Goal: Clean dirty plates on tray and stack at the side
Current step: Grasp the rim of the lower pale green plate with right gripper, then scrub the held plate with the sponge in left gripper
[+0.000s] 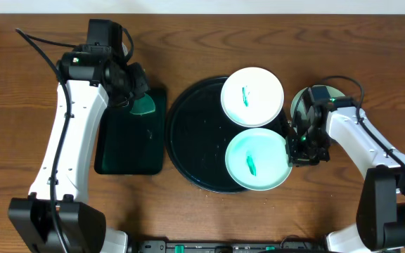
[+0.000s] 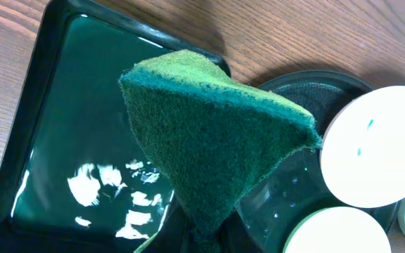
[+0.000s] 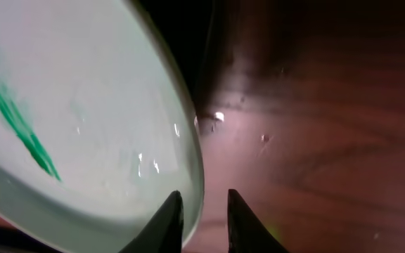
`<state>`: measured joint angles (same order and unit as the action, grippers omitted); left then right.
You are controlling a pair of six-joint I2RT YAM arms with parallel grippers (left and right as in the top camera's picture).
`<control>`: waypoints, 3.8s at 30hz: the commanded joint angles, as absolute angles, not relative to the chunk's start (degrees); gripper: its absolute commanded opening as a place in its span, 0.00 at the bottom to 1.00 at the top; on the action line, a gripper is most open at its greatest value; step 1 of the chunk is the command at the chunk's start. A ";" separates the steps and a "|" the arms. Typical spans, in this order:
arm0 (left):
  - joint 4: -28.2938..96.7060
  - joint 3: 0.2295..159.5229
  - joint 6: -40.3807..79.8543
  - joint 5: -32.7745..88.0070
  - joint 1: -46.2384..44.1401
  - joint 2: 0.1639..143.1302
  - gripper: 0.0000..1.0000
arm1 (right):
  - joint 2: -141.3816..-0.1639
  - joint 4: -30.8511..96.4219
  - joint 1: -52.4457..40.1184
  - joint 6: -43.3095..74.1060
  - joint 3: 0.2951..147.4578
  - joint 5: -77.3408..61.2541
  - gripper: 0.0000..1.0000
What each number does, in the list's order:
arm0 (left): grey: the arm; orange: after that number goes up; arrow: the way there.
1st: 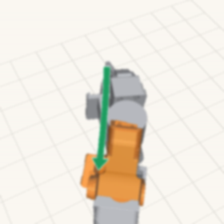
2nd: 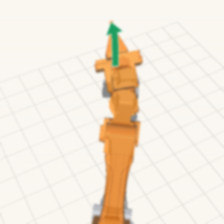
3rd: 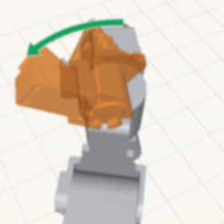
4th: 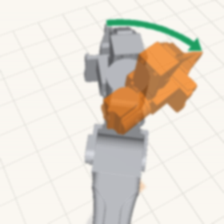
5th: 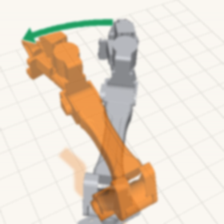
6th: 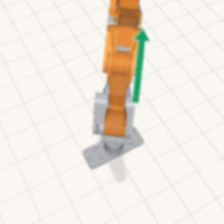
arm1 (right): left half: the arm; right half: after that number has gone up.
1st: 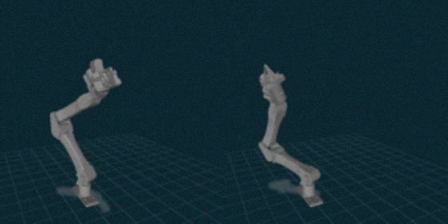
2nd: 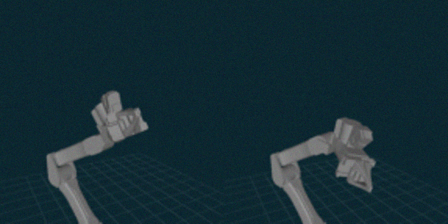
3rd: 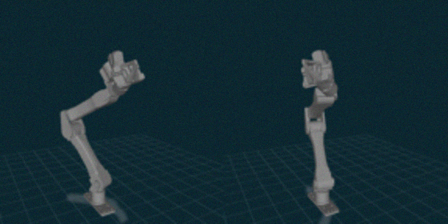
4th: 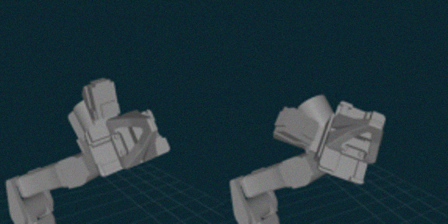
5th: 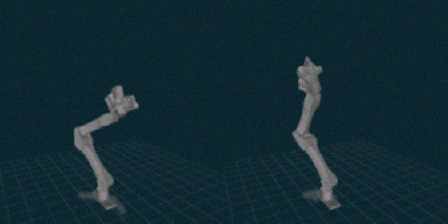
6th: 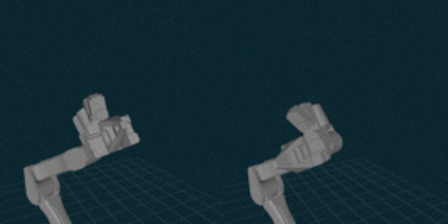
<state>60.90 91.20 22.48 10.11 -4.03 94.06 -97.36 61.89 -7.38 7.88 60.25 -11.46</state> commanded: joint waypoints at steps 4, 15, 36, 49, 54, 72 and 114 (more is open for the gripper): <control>60.82 90.96 21.91 9.78 -4.01 94.30 0.07 | -97.21 58.43 -9.34 8.97 60.16 -10.79 0.10; 61.47 90.96 21.93 9.80 -4.01 94.30 0.07 | -97.17 55.55 -17.02 13.65 60.16 -11.77 0.01; 65.78 90.96 21.96 9.82 -4.01 94.30 0.07 | -101.80 30.94 -32.60 42.57 60.34 -3.36 0.24; 65.41 90.43 19.94 9.74 -8.36 94.30 0.07 | -107.31 27.40 -31.59 38.50 60.86 -5.96 0.21; 64.01 87.55 19.94 9.76 -10.50 94.35 0.07 | -109.54 25.08 -31.48 38.48 61.04 -10.55 0.08; 39.38 65.80 25.26 9.39 -23.16 96.73 0.07 | -109.51 25.74 -31.48 38.26 61.04 -12.12 0.01; 46.48 66.00 26.48 7.40 -27.31 108.55 0.07 | -109.51 25.08 -31.59 38.24 61.06 -12.32 0.01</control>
